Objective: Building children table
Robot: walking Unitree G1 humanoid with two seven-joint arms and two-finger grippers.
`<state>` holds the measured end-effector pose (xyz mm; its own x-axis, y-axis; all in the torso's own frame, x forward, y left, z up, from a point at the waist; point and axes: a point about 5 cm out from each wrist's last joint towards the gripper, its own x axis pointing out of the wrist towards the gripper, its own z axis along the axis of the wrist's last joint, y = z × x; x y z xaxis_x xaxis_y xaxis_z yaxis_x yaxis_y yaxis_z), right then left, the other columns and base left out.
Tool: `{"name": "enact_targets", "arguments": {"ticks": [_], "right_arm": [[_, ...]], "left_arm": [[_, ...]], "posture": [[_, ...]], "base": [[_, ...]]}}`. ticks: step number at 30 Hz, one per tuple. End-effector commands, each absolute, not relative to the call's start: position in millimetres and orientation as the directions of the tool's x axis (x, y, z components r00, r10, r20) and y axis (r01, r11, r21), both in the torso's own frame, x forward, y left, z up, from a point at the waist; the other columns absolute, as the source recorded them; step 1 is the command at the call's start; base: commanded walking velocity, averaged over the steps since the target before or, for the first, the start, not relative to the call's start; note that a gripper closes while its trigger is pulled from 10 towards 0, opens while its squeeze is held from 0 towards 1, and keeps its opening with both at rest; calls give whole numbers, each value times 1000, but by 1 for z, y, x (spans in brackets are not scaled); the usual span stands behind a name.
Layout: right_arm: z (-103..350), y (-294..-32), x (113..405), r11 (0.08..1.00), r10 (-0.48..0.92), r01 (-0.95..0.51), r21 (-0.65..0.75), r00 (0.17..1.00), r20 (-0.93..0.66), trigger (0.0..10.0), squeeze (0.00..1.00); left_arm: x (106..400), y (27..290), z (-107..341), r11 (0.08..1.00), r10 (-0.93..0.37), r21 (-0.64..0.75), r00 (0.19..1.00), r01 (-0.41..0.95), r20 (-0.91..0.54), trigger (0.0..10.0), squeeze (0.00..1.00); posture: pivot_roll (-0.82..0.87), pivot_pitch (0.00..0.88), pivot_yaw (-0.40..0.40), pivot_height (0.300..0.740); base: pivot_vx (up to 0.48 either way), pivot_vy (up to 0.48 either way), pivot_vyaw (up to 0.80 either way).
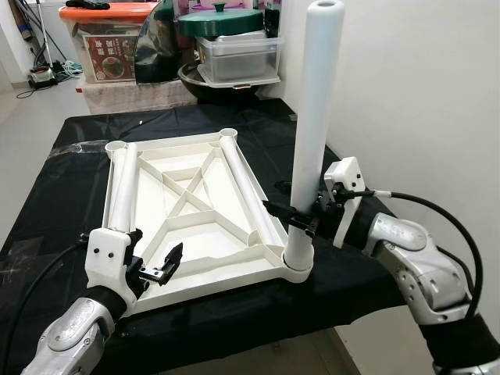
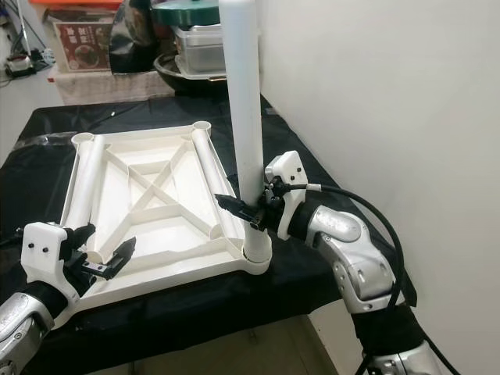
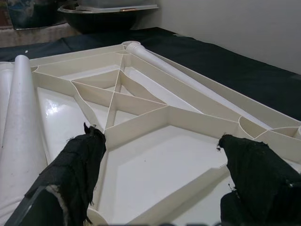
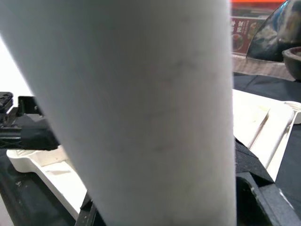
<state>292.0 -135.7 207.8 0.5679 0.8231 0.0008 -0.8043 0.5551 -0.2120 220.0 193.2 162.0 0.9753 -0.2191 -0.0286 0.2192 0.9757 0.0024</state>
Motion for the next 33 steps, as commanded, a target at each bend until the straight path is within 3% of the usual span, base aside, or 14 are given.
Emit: {"name": "enact_targets", "arguments": {"ticks": [1,16,21,23,24,25,27,29,33], "right_arm": [[191,-127,287,522,845,-840,-150,534,-47,10000,0],[169,-126,282,556,831,-830,45,554,-49,10000,0],[154,-125,289,644,765,-758,105,634,-117,10000,0],[135,-137,309,847,531,-510,148,813,-238,10000,0],[135,-137,309,847,531,-510,148,813,-238,10000,0],[129,-142,314,908,419,-390,155,863,-282,10000,0],[124,-144,314,947,321,-289,141,887,-332,10000,0],[124,-144,314,947,321,-289,141,887,-332,10000,0],[116,-145,307,983,132,-69,169,908,-398,10000,0]], "left_arm": [[219,196,158,978,-208,-12,977,208,-46,10000,0],[219,200,159,983,-180,-42,983,178,-44,10000,0],[219,202,160,984,-172,-44,984,170,-41,10000,0],[219,203,161,986,-162,-41,986,160,-36,10000,0],[219,203,161,986,-162,-41,986,160,-36,10000,0],[219,204,162,988,-153,-37,988,152,-34,10000,0],[218,208,163,990,-141,-32,989,140,-33,10000,0],[218,208,163,990,-141,-32,989,140,-33,10000,0],[220,211,164,991,-135,-20,990,134,-39,10000,0]], "posture": [[19,0,-33,740],[37,0,-34,740],[36,0,-36,740],[44,0,-40,740],[44,0,-40,740],[47,0,-39,740],[45,0,-36,740],[45,0,-36,740],[41,0,-24,740]], "base": [[0,0,0],[0,0,0],[0,0,0],[0,0,0],[0,0,0],[0,0,0],[0,0,0],[0,0,0],[0,0,0]]}}
